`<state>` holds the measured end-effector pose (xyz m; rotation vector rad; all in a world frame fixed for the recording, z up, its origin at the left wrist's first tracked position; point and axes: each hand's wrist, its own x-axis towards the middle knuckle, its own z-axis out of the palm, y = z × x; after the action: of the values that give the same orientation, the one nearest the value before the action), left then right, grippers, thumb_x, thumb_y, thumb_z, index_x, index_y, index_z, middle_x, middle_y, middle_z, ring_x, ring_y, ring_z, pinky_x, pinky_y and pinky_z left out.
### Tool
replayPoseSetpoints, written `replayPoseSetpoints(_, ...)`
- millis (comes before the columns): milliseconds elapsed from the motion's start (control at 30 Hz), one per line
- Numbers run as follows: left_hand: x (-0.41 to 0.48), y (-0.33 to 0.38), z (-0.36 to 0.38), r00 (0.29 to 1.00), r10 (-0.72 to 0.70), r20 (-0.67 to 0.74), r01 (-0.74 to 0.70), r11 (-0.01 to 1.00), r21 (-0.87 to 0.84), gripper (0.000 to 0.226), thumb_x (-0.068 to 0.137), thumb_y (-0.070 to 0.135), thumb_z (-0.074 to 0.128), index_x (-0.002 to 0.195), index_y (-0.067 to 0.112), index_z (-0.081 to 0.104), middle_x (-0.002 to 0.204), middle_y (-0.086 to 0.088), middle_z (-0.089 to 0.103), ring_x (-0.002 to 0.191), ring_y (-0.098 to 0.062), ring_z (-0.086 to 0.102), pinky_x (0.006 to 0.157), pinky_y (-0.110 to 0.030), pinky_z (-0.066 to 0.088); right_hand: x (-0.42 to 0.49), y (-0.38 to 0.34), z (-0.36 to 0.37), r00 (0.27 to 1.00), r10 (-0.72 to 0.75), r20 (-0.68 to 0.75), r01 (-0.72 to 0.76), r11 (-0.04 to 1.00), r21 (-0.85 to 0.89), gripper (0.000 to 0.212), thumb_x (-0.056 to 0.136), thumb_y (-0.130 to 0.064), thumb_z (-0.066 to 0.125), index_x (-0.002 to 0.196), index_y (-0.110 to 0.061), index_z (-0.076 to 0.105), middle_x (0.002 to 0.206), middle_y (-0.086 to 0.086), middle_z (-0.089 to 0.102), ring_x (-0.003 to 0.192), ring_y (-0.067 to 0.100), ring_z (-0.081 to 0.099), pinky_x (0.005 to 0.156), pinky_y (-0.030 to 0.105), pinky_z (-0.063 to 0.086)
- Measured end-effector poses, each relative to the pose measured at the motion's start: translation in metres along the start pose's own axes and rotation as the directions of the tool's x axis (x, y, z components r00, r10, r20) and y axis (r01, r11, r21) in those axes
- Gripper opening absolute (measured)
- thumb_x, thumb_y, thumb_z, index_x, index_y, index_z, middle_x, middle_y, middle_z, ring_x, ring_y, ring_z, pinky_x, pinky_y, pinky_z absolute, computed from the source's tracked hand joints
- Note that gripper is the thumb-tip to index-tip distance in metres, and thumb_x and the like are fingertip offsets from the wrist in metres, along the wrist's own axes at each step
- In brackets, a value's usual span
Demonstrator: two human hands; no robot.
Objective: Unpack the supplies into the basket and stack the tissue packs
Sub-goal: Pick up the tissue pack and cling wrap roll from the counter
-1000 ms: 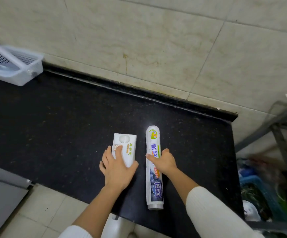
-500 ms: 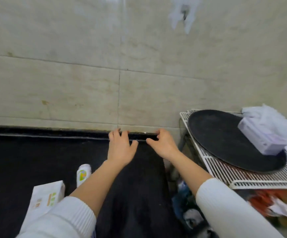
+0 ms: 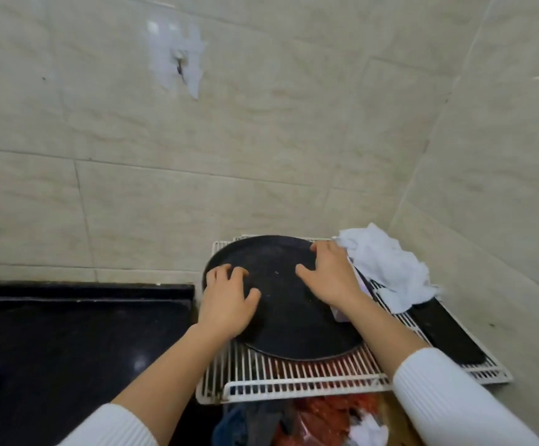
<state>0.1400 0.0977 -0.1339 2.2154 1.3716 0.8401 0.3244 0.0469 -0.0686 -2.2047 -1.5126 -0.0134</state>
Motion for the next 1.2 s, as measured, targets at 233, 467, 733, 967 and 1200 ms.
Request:
replayPoseSetpoints(233,-0.011,0.006,0.024,0.995,-0.059,0.075,0.041,0.972,0.232,0.045,0.091,0.044,0.046,0.130,0.022,0.048,0.140,-0.004,0.046,0.133,-0.025,0.032,0.102,-0.039,0.038,-0.001,0.052,-0.006,0.978,0.183,0.100,-0.169,0.977,-0.129,0.075,0.084,-0.048,0.059,0.142,-0.011,0.030,0.144,0.015,0.032,0.130,0.035,0.033,0.102,0.048,0.037)
replayPoseSetpoints(467,-0.009,0.002,0.026,0.994,-0.068,0.083,0.040,0.952,0.305,0.052,0.090,0.050,0.041,0.137,0.027,0.044,0.147,-0.001,0.041,0.135,-0.024,0.032,0.106,-0.039,0.036,-0.002,0.064,0.005,0.965,0.217,0.148,-0.230,0.970,0.079,0.083,0.082,-0.041,0.065,0.148,-0.016,0.020,0.144,0.017,0.039,0.129,0.036,0.043,0.100,0.041,0.042)
replayPoseSetpoints(733,-0.009,-0.001,0.003,0.997,-0.060,0.048,0.054,0.992,0.112,0.050,0.089,0.035,0.052,0.137,0.021,0.045,0.144,-0.005,0.045,0.138,-0.023,0.026,0.109,-0.042,0.035,0.011,0.007,0.009,0.991,0.044,0.129,-0.077,0.961,0.267,0.074,0.077,-0.043,0.065,0.141,-0.021,0.035,0.138,0.011,0.047,0.117,0.033,0.053,0.079,0.032,0.037)
replayPoseSetpoints(967,-0.048,-0.069,-0.079,0.933,-0.182,-0.309,0.208,0.977,0.053,0.035,0.088,0.023,0.054,0.122,0.019,0.057,0.124,-0.003,0.058,0.122,-0.023,0.041,0.094,-0.038,0.043,0.000,-0.124,0.047,0.968,-0.188,0.168,0.096,0.891,0.444,0.075,0.074,-0.041,0.065,0.141,-0.024,0.035,0.136,0.009,0.050,0.116,0.032,0.053,0.079,0.033,0.041)
replayPoseSetpoints(1200,-0.118,-0.188,-0.161,0.815,-0.342,-0.468,0.407,0.912,0.043,0.031,0.087,0.017,0.054,0.116,0.015,0.062,0.116,-0.008,0.061,0.115,-0.029,0.045,0.092,-0.039,0.041,-0.046,-0.245,0.114,0.906,-0.324,0.273,0.168,0.866,0.471,0.077,0.071,-0.042,0.065,0.140,-0.024,0.035,0.131,0.007,0.050,0.109,0.031,0.055,0.080,0.035,0.044)
